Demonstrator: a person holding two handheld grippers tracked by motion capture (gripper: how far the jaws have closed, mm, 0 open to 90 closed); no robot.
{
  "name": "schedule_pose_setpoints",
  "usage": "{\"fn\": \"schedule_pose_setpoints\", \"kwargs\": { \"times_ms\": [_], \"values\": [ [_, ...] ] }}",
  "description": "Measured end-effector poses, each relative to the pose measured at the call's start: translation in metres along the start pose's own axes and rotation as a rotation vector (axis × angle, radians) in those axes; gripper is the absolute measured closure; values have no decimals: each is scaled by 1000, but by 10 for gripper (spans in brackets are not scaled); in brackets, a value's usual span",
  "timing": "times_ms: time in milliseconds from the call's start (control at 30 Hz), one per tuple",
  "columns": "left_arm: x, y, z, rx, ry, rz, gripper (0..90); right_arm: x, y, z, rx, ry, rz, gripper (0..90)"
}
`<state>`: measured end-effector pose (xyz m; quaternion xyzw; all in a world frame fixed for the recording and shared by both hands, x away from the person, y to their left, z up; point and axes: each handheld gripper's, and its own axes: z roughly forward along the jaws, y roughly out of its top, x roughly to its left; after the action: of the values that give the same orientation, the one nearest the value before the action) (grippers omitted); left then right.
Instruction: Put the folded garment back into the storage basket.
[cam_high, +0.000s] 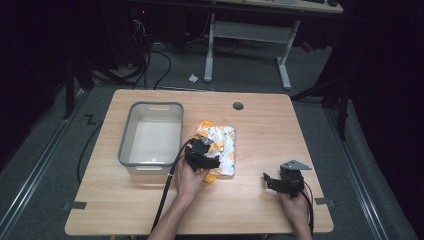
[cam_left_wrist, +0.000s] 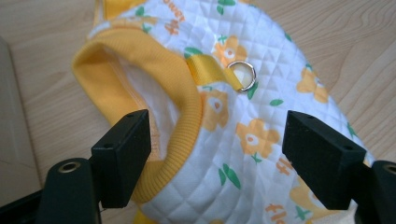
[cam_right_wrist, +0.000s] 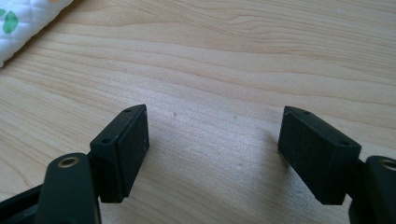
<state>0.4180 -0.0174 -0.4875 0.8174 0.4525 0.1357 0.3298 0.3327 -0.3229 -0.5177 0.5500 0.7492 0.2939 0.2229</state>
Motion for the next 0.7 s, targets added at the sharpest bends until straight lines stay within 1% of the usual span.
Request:
{"fn": "schedule_pose_setpoints", "kwargs": {
  "times_ms": [67, 100, 167, 233, 333, 433, 533, 633, 667, 700],
  "values": [
    [0, 0, 1, -1, 0, -3, 244, 0, 0, 0, 0, 1, 0, 247],
    [1, 1, 3, -4, 1, -16, 245, 0, 0, 0, 0, 1, -1, 247],
    [1, 1, 6, -4, -4, -28, 247, 0, 0, 0, -1, 1, -1, 247],
    [1, 1, 8, -3, -2, -30, 251, 0, 0, 0, -1, 1, -1, 247],
    [-1, -1, 17, 21, -3, -29, 252, 0, 0, 0, -1, 1, -1, 247],
    [0, -2, 26, 50, 0, -38, 251, 0, 0, 0, -1, 1, -1, 247],
    [0, -3, 29, 55, 2, -48, 245, 0, 0, 0, -1, 0, -2, 247],
    [0, -3, 30, 59, 4, -44, 245, 0, 0, 0, -1, 1, -2, 247],
    [-1, -3, 32, 53, 16, -28, 244, 0, 0, 0, -1, 1, -3, 247],
    [-1, -4, 32, 47, 21, -22, 245, 0, 0, 0, -1, 1, -3, 247]
  ]
}}
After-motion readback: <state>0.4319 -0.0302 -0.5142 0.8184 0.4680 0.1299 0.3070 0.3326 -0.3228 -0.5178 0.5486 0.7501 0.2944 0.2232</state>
